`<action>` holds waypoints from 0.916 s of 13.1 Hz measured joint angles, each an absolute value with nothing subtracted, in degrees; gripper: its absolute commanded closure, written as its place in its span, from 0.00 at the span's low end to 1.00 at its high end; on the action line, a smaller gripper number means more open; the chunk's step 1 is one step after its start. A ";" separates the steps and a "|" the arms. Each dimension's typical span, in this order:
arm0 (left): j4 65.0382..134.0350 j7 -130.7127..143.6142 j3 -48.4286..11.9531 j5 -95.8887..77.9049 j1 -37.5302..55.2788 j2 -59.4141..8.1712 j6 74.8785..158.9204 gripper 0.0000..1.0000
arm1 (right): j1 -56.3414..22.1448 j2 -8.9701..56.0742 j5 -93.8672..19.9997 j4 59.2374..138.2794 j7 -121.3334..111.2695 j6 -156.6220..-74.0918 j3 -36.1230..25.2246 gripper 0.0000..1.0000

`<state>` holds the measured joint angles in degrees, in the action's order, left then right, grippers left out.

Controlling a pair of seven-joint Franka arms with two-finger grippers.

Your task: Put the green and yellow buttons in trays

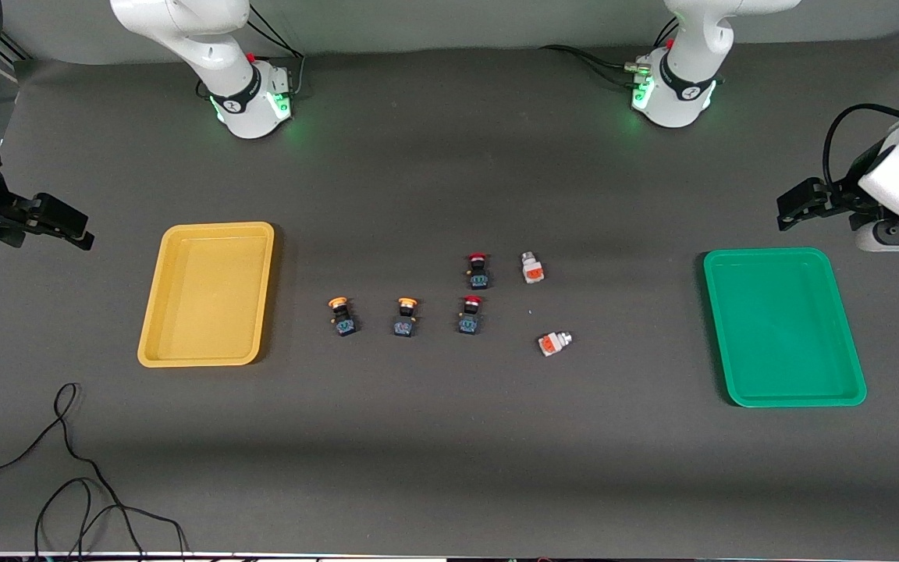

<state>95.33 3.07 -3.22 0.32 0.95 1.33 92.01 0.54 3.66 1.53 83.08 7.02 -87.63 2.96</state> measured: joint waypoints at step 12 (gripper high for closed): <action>96.67 3.07 -3.41 0.32 1.27 2.61 92.05 0.00 | 0.54 4.13 1.53 82.96 7.02 -87.58 2.95 0.00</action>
